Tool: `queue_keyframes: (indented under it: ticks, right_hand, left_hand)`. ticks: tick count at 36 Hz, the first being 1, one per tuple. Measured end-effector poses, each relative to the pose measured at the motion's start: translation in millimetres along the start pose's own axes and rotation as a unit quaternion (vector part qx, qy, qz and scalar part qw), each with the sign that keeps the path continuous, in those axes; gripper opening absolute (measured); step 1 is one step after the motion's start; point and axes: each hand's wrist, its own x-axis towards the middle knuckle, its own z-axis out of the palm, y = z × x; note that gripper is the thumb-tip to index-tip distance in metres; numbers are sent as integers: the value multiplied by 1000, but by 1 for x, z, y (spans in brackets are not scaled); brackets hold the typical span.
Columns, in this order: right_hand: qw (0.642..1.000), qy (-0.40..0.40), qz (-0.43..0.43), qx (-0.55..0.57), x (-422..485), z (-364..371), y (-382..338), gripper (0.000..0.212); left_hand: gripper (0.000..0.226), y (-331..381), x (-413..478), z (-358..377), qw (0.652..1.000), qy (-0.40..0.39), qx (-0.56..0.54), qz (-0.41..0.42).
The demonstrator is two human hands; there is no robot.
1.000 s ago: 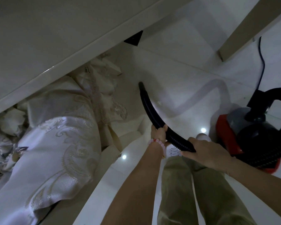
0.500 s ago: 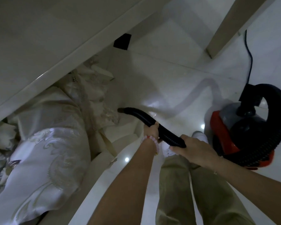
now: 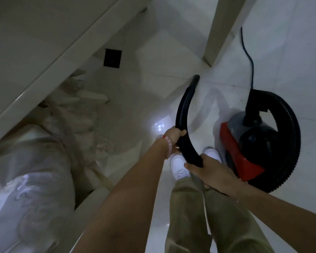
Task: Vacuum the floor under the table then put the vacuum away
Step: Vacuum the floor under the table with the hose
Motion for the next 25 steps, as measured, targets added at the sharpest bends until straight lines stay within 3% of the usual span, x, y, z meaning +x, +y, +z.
queue_keyframes:
  ticks: [7,12,16,18,22,25]
  right_hand:
    - [998,24,-20,-54,3,-9,-1,45]
    - [995,30,-73,-63,27,-13,-16,48]
    - [994,-25,-102,-23,57,-25,-33,50]
    - [989,-40,-130,-57,67,-33,-43,52]
    - [936,43,-233,-261,72,-44,-60,46]
    - [894,95,-278,-338,70,-51,-65,46]
  left_hand:
    - [35,-1,5,8,997,59,-46,5]
    - [13,11,22,-3,986,119,-119,19]
    - [46,13,87,-31,967,219,-112,67]
    - [58,25,81,-36,960,249,-108,72]
    - [57,44,72,-55,950,282,-90,96]
    - [57,45,76,-73,955,246,-151,62]
